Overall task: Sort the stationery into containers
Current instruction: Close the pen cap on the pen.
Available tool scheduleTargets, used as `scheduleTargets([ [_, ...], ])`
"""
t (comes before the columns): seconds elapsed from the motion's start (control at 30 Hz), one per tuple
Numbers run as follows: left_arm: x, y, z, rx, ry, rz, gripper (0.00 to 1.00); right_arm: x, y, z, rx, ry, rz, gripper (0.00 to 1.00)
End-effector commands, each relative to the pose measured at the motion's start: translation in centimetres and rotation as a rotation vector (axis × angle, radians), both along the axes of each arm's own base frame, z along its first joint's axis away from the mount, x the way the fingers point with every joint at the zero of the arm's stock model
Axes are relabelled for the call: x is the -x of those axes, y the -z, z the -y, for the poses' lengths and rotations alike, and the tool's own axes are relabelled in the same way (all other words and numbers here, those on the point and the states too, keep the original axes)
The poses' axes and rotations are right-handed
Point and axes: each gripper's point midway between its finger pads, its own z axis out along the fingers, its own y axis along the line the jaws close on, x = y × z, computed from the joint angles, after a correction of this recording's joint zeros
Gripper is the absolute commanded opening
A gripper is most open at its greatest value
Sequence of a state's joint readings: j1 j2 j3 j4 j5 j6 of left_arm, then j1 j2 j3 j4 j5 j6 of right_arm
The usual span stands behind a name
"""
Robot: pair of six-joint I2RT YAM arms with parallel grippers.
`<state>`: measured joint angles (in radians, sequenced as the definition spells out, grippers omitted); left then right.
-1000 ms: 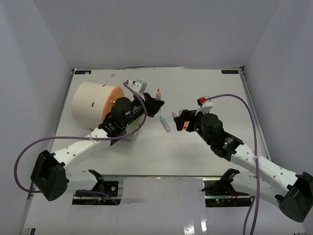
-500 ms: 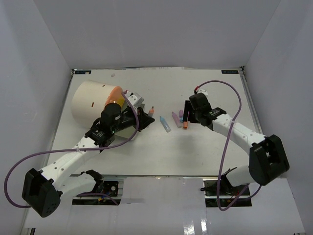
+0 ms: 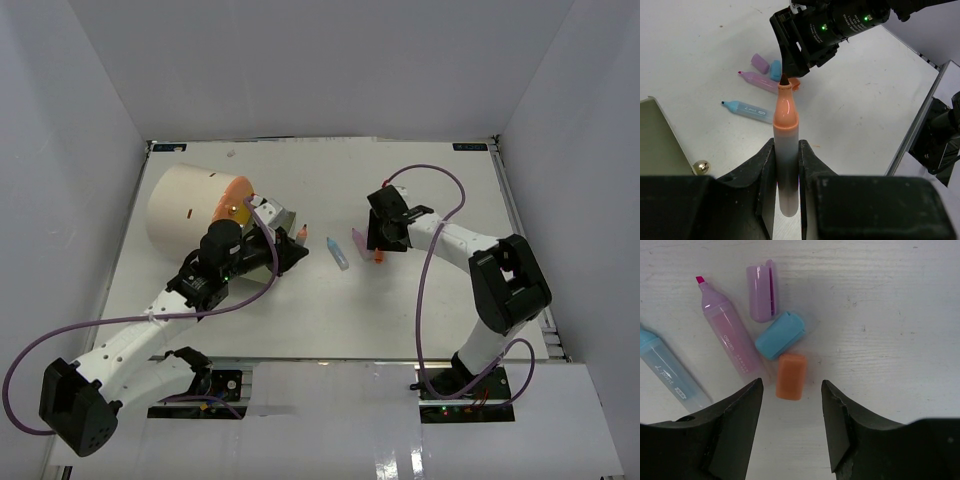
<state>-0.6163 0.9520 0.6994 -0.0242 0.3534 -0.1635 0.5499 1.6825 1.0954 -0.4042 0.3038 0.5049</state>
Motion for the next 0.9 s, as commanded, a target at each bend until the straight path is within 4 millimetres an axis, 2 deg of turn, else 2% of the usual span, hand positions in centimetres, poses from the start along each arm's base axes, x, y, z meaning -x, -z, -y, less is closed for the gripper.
scheduleTargets([
  [0.0,-0.4,-0.5,-0.8,-0.001,-0.04,0.04,0.18,-1.1,-0.6,-0.6,-0.015,0.02,0.009,0.57],
  [0.3,-0.5,-0.1,-0.7,-0.004,-0.039,0.025,0.19,-1.3,1.6,-0.5,0.019,0.025,-0.038,0.53],
  [0.73,-0.2,0.2,-0.2,-0.002,-0.008,0.004,0.2,-1.6,2.3,-0.2,0.032,0.033,-0.047,0.47],
  [0.87,-0.2,0.3,-0.2,-0.004,-0.007,0.001,0.2,-1.5,2.6,-0.1,0.038,0.034,-0.052,0.42],
])
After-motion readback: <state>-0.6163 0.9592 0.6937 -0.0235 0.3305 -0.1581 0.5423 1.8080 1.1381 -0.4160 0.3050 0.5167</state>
